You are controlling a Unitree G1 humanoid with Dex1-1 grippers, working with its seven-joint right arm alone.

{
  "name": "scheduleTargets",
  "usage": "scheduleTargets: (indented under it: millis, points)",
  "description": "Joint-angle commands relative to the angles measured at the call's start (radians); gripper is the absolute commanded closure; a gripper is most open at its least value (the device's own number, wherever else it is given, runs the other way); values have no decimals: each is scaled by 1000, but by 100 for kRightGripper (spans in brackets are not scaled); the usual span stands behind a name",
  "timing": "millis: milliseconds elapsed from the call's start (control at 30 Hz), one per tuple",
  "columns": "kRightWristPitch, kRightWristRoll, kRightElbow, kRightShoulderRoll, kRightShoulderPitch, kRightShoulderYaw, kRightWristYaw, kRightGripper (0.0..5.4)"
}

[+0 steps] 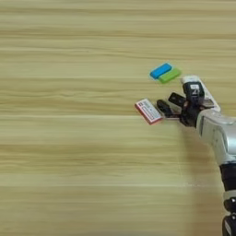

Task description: Move the objects on the table

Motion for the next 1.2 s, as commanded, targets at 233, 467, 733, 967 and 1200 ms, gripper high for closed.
scheduleTargets:
  millis: [233,467,733,967,1200]
  points:
    - [-3,21,-14,-31,-73,-13,20,3]
    - [-4,22,-12,-34,-72,-11,25,46]
    - [-8,21,-6,-35,-73,-10,34,129]
    - [-13,22,-2,-34,-74,-9,39,204]
    - [-19,22,0,-34,-73,-7,44,221]
